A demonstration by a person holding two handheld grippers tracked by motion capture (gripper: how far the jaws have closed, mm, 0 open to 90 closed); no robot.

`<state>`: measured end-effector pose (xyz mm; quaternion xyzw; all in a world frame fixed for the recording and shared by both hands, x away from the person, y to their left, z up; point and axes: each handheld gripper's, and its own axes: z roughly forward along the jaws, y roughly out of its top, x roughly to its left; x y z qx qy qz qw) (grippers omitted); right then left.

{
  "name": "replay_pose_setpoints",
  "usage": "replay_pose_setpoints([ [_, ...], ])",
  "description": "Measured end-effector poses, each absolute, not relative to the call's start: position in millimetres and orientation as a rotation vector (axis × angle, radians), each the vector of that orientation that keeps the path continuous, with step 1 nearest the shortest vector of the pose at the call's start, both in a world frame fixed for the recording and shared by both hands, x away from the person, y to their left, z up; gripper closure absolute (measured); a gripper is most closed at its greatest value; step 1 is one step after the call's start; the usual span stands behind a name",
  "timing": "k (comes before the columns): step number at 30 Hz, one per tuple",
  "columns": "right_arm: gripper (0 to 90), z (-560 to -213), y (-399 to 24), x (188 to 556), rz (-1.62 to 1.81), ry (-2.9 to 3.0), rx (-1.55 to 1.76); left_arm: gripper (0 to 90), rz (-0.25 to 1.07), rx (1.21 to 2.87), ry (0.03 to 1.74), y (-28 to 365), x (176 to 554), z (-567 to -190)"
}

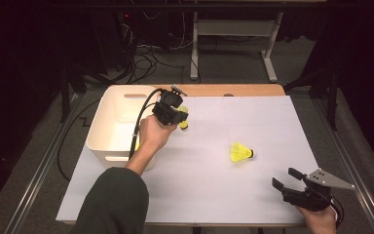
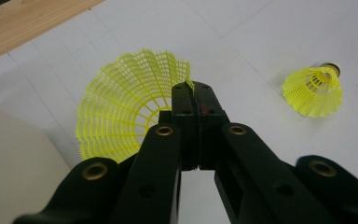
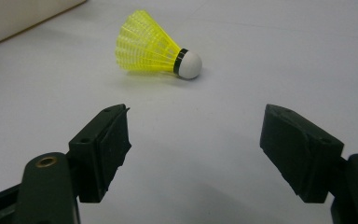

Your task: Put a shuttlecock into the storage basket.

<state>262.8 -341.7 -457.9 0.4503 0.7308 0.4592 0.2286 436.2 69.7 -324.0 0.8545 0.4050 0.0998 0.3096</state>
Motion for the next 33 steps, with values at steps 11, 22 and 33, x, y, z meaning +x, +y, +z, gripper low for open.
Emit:
replay_pose_setpoints([
  [11,24.4,-458.0,-341.6,262.8,1.265,2.015,1.239,89.2,0.278,2.260,1.060,71.7,433.6,-314.6],
  [22,24.3,-457.9,-342.0,262.5,1.268,2.012,1.242,89.2,0.276,2.252,1.059,71.8,433.2,-309.2],
  [33,24.4,-458.0,-341.7,262.7,1.266,2.015,1.240,89.2,0.279,2.236,1.060,78.0,432.3,-301.2],
])
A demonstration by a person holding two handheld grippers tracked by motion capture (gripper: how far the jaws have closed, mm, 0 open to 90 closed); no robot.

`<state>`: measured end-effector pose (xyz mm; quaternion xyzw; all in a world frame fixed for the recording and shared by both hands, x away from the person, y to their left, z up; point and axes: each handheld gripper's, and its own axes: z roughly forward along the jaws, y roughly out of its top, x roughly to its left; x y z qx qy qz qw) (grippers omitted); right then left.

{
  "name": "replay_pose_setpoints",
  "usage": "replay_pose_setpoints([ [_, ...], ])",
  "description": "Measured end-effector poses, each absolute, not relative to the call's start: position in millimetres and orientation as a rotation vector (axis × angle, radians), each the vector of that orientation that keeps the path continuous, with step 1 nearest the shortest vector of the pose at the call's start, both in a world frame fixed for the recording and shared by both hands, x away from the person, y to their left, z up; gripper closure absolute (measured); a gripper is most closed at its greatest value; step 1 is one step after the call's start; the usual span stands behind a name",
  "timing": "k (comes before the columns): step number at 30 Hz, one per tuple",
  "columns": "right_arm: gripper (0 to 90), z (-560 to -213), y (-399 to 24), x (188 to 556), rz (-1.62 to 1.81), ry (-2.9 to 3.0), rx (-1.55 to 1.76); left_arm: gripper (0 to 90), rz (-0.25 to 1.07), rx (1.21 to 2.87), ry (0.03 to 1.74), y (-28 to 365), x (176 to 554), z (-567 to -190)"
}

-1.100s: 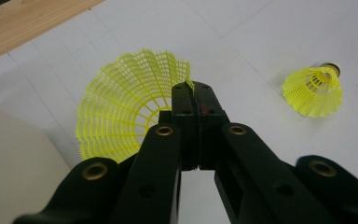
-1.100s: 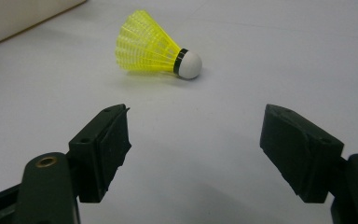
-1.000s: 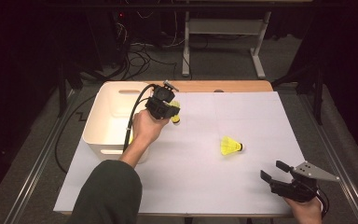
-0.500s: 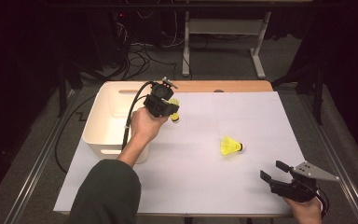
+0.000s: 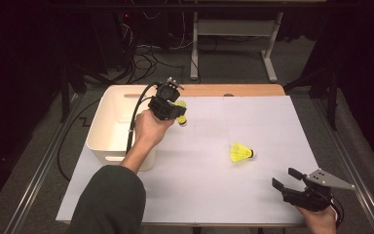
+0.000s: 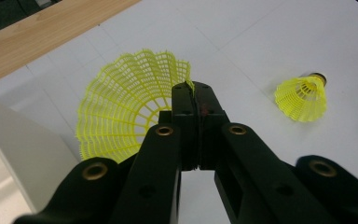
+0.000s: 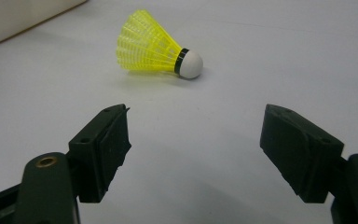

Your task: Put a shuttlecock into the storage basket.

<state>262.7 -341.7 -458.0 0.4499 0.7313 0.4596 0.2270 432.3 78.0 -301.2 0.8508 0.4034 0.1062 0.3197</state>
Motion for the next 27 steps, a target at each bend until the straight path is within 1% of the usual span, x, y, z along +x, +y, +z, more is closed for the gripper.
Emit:
replay_pose_setpoints([
  [27,24.4,-458.3,-341.8,263.0,1.267,2.016,1.242,89.2,0.296,2.200,1.085,97.5,429.5,-284.1],
])
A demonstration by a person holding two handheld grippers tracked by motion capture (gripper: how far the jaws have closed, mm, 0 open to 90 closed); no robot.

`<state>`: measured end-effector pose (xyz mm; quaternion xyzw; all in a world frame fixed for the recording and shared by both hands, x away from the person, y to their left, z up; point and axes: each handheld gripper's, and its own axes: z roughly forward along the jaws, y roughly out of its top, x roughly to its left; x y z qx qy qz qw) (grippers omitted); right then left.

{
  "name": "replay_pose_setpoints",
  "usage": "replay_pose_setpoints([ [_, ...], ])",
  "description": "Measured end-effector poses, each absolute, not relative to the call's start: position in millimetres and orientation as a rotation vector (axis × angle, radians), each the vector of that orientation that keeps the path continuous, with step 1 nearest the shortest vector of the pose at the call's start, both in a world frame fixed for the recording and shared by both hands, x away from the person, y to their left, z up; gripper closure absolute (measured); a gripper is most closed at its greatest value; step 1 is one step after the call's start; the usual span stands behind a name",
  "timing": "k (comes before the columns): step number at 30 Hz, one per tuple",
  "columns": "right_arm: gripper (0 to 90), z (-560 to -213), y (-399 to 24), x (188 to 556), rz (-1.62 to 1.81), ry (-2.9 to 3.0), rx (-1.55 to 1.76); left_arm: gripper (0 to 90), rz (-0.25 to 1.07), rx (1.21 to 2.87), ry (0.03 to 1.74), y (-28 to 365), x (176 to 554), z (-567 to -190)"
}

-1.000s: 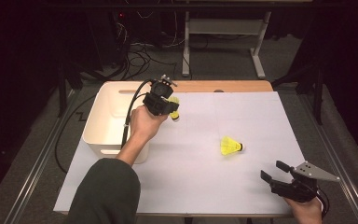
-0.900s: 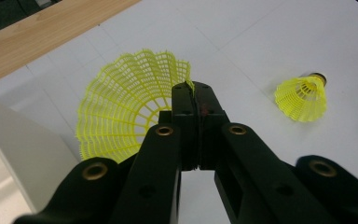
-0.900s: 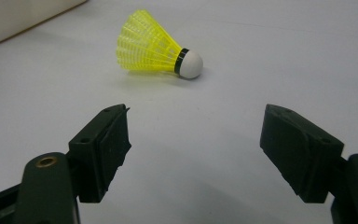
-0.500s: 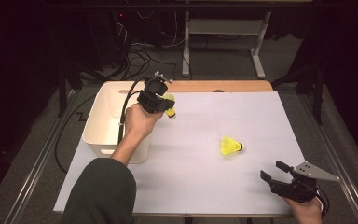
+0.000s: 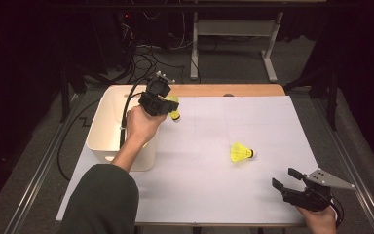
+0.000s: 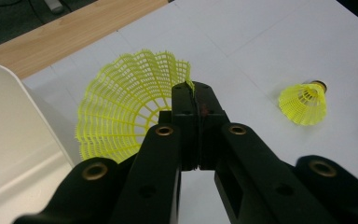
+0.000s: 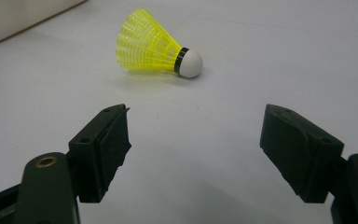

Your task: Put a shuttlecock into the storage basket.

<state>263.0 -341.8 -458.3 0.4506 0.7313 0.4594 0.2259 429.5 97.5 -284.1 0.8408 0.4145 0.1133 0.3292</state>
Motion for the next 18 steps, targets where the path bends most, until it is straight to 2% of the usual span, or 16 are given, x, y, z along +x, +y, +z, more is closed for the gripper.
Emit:
replay_pose_setpoints([
  [18,24.4,-458.3,-341.5,263.0,1.264,2.018,1.241,89.2,0.313,2.179,1.102,112.1,426.2,-277.2],
])
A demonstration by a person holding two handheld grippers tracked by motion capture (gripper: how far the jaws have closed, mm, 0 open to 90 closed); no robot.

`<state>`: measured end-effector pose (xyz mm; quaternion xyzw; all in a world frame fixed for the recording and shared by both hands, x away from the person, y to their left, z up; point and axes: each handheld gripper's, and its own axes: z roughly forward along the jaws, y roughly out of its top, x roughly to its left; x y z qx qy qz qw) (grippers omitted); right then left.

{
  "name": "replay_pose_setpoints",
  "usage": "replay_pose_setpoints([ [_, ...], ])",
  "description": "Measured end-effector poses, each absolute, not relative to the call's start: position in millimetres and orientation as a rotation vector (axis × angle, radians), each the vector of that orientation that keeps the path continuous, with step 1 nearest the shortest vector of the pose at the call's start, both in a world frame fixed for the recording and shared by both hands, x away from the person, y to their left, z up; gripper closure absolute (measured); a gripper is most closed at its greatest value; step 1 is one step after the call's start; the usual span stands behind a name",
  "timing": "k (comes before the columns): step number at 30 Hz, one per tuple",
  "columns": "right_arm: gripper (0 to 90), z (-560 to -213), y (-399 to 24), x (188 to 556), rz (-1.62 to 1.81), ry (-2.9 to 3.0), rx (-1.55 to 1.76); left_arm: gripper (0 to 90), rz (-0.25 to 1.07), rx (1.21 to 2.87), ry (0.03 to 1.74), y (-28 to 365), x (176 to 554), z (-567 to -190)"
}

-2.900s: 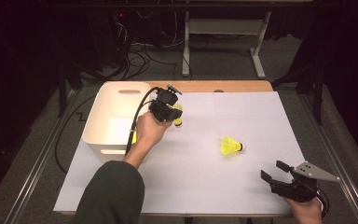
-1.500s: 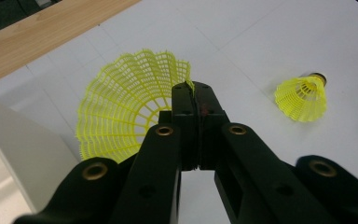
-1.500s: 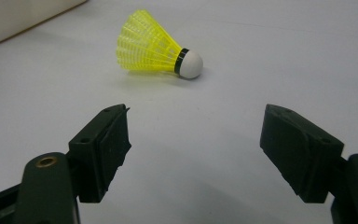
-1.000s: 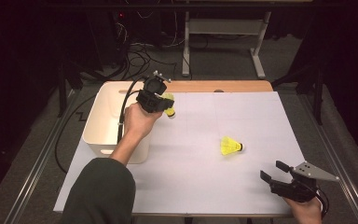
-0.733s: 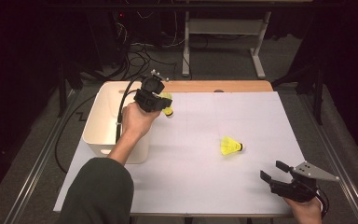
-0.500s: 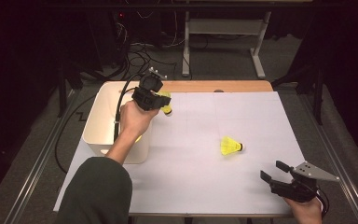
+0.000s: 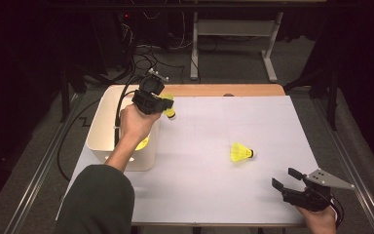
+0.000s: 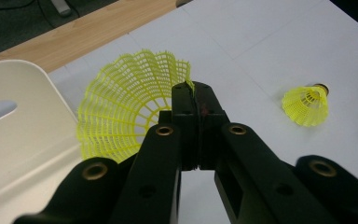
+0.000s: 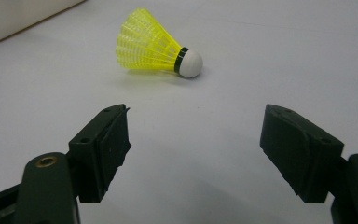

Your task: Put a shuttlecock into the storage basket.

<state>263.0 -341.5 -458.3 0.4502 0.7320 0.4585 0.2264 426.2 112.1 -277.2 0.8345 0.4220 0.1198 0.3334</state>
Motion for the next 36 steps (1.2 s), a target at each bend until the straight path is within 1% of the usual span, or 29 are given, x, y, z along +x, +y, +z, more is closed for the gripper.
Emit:
replay_pose_setpoints([
  [26,24.4,-458.3,-341.6,262.8,1.261,2.014,1.246,89.2,0.341,2.133,1.142,137.0,420.8,-266.2],
  [36,24.4,-458.4,-341.6,263.0,1.261,2.016,1.246,89.2,0.356,2.120,1.162,148.0,419.0,-267.9],
])
